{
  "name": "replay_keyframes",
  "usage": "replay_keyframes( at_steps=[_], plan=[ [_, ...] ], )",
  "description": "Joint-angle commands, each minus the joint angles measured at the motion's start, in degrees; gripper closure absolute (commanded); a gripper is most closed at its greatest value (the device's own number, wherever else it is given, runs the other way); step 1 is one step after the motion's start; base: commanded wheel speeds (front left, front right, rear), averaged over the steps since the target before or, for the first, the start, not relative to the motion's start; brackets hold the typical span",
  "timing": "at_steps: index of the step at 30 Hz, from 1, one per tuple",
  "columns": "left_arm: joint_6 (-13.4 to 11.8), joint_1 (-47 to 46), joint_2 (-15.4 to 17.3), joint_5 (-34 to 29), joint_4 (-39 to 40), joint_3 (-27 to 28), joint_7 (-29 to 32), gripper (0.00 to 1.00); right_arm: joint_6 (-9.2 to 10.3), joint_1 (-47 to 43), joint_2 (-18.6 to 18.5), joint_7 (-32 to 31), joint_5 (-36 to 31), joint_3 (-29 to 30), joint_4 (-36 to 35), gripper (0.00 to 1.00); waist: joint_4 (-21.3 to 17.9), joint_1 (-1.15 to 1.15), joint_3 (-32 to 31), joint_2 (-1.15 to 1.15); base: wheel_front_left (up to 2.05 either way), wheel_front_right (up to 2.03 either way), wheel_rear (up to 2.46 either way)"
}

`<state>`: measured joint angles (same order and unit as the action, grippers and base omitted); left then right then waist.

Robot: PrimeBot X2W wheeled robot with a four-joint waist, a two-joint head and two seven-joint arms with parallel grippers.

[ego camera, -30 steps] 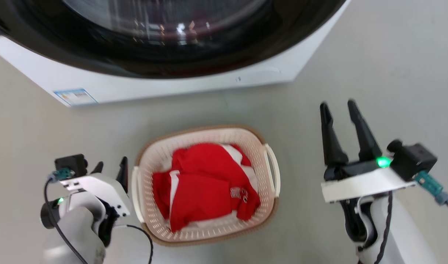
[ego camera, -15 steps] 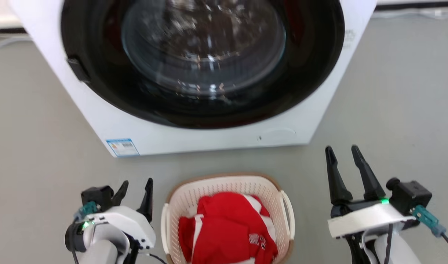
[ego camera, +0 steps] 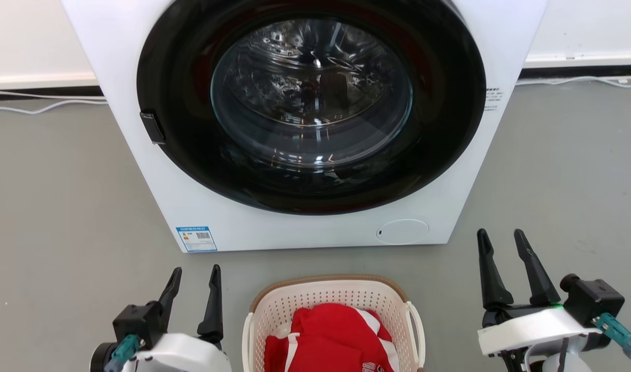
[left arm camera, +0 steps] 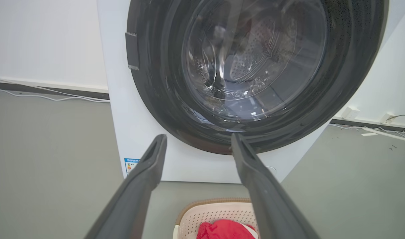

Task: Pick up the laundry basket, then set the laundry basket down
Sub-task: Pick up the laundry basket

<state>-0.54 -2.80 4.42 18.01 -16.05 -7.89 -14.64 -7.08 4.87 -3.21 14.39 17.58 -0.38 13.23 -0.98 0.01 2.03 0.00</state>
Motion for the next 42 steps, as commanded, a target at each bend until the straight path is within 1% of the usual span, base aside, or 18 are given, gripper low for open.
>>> replay_keyframes(
  at_steps=[1,8,13,19,26,42],
  plan=[
    [-0.87,-0.20,0.37,-0.81,3.17,1.96,-0.36,0.00,-0.41,0.51,-0.31,0.61,-0.30,-0.95,-1.68,0.00,0.11,-0.01,-0.61,0.00,0.00,0.00,0.00],
    [-1.87,3.63,0.20,-2.85,9.27,2.06,-0.36,0.00,-0.41,-0.80,-0.37,0.61,-1.00,-0.26,-1.85,0.00,0.31,-0.01,-1.41,0.00,0.00,0.00,0.00],
    [-2.56,4.80,0.10,-3.13,10.13,2.85,-0.36,0.00,-0.41,-0.89,-0.32,0.61,-1.19,-0.28,-1.97,0.00,0.21,-0.01,-1.55,0.00,0.00,0.00,0.00],
    [-2.72,5.52,-0.22,-3.23,10.52,3.07,-0.36,0.00,-0.41,-0.88,-0.33,0.61,-1.30,-0.28,-1.92,0.00,0.07,-0.01,-1.67,0.00,0.00,0.00,0.00],
    [-2.21,5.32,-0.34,-3.37,10.21,3.77,-0.36,0.00,-0.41,-0.85,-0.37,0.61,-1.49,-0.46,-1.80,0.00,-0.04,-0.01,-1.56,0.00,0.00,0.00,0.00],
    [-0.10,4.14,-0.61,-3.72,8.56,5.96,-0.36,0.00,-0.41,-0.11,-0.46,0.61,-1.12,-1.53,-1.52,0.00,-0.72,-0.01,-0.84,0.00,0.00,0.00,0.00]
  ],
)
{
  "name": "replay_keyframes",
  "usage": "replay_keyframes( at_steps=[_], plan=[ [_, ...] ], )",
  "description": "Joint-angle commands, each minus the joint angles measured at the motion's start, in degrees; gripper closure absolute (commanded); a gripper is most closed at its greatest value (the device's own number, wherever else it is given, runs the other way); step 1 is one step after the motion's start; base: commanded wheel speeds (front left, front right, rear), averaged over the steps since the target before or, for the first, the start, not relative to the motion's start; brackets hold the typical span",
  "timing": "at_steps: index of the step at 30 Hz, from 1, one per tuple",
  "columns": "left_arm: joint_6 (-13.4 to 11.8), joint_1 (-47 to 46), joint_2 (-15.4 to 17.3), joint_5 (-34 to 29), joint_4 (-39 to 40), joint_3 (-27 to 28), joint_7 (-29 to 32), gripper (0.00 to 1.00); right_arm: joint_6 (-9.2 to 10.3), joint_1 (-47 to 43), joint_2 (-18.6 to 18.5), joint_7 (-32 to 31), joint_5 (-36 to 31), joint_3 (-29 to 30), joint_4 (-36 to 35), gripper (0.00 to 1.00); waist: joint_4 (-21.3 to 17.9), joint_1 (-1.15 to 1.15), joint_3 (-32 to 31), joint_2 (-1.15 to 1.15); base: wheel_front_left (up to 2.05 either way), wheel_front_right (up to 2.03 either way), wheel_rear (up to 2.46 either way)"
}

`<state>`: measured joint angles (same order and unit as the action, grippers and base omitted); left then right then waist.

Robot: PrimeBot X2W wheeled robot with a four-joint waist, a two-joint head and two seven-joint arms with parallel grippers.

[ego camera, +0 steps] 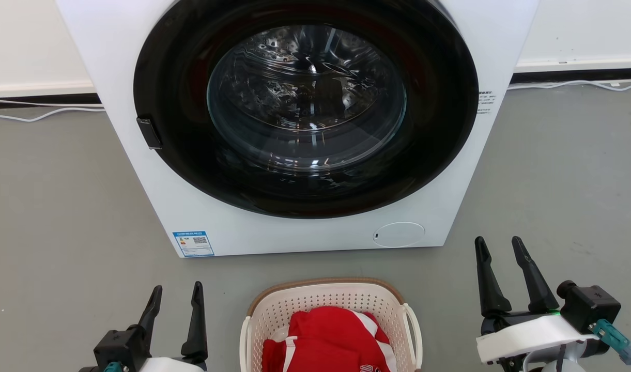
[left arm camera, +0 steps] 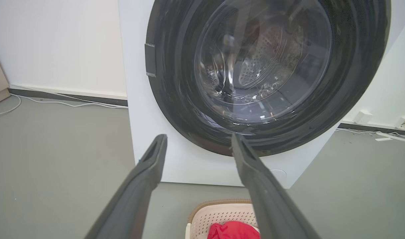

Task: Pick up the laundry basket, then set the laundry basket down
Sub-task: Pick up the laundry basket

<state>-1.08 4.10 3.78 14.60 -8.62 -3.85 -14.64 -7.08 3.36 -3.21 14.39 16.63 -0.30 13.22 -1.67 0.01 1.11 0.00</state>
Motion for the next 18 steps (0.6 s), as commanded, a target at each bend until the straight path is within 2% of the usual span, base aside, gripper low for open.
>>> replay_keyframes(
  at_steps=[1,11,18],
  plan=[
    [0.57,-2.84,-0.01,-0.29,0.98,2.04,-0.36,0.00,-0.41,1.41,-0.48,0.61,-0.18,-1.62,-1.53,0.00,-0.07,-0.01,0.17,0.00,0.00,0.00,0.00],
    [1.68,-4.49,-0.41,-0.14,-0.60,2.84,-0.36,0.00,-0.41,2.43,-0.54,0.61,0.36,-1.61,-1.32,0.00,-0.49,-0.01,2.50,0.00,0.00,0.00,0.00],
    [3.08,-8.02,-0.65,-0.35,-3.73,2.74,-0.36,0.00,-0.41,4.64,-0.98,0.61,0.79,-2.36,-0.63,0.00,-0.68,-0.01,7.06,0.00,0.00,0.00,0.00]
  ],
)
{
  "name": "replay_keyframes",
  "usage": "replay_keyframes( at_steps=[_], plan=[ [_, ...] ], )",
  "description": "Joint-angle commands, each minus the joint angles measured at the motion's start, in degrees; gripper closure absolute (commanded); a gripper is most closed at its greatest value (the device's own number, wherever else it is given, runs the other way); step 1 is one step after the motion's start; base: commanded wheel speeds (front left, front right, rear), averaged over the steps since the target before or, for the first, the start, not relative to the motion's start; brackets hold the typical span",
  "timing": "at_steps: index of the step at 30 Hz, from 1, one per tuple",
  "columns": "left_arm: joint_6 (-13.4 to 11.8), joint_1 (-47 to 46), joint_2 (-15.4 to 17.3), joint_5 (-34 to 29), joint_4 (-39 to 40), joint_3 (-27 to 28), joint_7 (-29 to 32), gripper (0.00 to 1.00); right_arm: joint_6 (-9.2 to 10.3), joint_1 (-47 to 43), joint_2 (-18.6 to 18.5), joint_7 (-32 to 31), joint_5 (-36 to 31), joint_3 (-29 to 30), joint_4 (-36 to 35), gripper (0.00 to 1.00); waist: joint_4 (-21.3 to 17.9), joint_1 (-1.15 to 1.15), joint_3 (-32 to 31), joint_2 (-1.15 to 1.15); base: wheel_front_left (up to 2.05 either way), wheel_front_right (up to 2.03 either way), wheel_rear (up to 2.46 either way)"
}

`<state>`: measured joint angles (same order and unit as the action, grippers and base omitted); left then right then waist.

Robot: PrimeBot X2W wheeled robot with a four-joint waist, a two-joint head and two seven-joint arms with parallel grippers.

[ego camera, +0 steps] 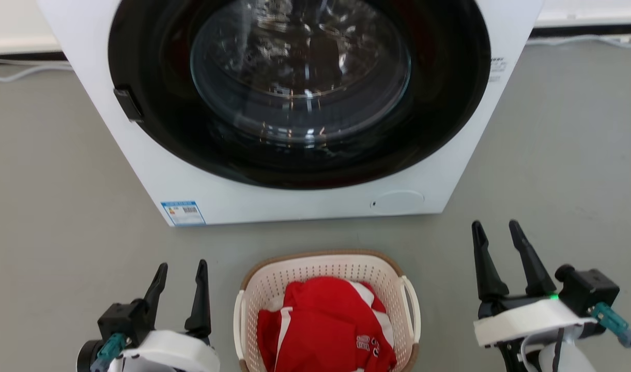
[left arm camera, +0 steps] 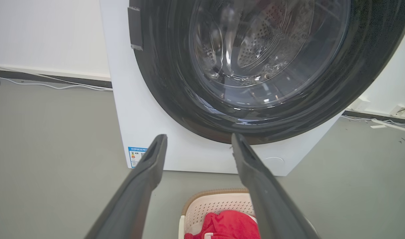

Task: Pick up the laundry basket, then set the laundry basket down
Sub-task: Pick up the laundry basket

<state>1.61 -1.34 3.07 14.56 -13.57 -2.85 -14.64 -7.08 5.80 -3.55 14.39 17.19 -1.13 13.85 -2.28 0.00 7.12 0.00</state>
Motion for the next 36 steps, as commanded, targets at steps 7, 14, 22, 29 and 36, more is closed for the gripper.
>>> replay_keyframes(
  at_steps=[7,14,22,29,36],
  plan=[
    [1.63,-6.64,-0.08,-0.76,-3.23,1.85,-0.36,0.00,-0.41,4.77,-0.94,0.61,1.11,-1.61,0.56,0.00,-0.30,0.00,6.42,0.00,0.00,0.00,0.00],
    [3.24,-12.03,-0.14,-0.87,-9.45,2.39,-0.36,0.00,-0.41,7.34,-1.33,0.61,2.20,-2.10,4.05,0.00,0.05,0.00,11.46,0.00,0.00,0.00,0.00],
    [4.43,-18.21,-0.17,-0.61,-17.68,2.22,-0.36,0.00,-0.41,10.48,-1.84,0.61,3.60,-2.62,9.38,0.00,0.60,0.00,16.84,0.00,0.00,0.00,0.00],
    [4.78,-23.38,-0.18,0.76,-24.74,1.02,-0.36,0.00,-0.41,13.86,-3.00,0.61,4.57,-3.92,15.11,0.00,1.15,0.00,21.89,0.00,0.00,0.00,0.00],
    [5.17,-29.15,-0.19,2.96,-32.58,-1.61,-0.36,0.00,-0.41,18.10,-3.97,0.61,5.59,-5.28,20.22,0.00,1.99,0.00,27.54,0.00,0.00,0.00,0.00]
  ],
)
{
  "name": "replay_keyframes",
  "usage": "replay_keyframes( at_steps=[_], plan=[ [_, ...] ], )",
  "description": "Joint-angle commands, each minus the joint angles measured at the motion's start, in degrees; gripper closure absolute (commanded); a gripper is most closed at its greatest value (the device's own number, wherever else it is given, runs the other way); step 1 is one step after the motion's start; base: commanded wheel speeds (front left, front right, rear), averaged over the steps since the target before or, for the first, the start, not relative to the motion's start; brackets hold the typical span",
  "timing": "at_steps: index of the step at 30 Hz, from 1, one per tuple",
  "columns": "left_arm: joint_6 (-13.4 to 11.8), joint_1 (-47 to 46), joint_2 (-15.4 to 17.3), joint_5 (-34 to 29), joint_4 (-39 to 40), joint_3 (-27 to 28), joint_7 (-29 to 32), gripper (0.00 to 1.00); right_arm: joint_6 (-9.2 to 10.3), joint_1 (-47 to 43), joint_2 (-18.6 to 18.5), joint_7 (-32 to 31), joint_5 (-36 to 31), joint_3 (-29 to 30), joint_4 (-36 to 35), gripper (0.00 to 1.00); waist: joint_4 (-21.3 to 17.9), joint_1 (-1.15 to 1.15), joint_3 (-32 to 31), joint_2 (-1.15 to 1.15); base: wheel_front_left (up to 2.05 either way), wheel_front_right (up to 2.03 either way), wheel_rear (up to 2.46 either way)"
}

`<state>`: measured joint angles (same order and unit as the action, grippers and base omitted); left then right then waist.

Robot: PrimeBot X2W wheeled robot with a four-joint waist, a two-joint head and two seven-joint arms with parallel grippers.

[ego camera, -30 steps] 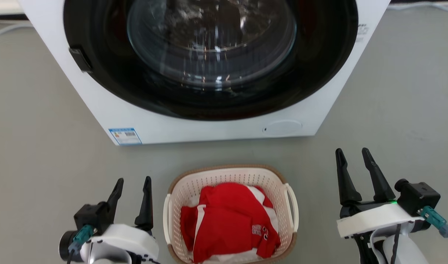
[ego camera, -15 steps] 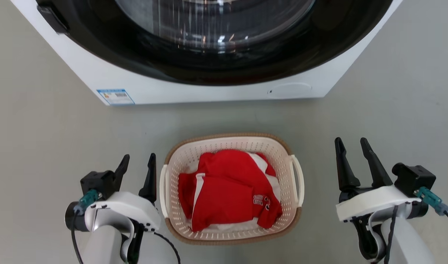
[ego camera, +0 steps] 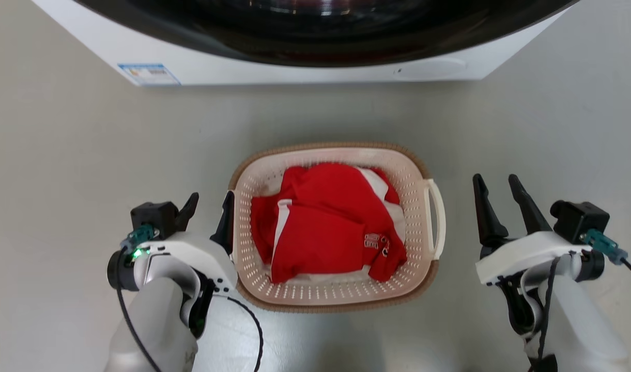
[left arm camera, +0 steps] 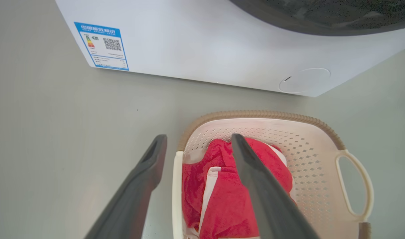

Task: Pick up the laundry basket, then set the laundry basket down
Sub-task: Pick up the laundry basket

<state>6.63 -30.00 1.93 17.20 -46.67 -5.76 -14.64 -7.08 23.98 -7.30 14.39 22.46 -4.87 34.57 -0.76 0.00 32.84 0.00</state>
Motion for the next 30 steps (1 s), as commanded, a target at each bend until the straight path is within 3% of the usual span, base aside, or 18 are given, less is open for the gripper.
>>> replay_keyframes(
  at_steps=[1,18,30],
  plan=[
    [0.16,-1.35,0.96,0.54,-0.68,0.91,-0.36,0.00,-0.41,0.50,-0.12,0.61,1.13,-1.67,0.26,0.00,0.57,0.00,2.68,0.00,0.00,0.00,0.00],
    [-0.43,-12.33,0.95,5.86,-13.71,-5.61,-0.36,0.00,-0.41,9.66,-1.47,0.61,4.85,-9.95,11.50,0.00,2.21,0.00,14.25,0.00,0.00,0.00,0.00],
    [-0.21,-16.14,0.95,11.32,-17.34,-11.54,-0.36,0.00,-0.41,15.42,-1.73,0.61,9.01,-15.20,21.12,0.00,3.56,0.00,18.45,0.00,0.00,0.00,0.00]
  ],
)
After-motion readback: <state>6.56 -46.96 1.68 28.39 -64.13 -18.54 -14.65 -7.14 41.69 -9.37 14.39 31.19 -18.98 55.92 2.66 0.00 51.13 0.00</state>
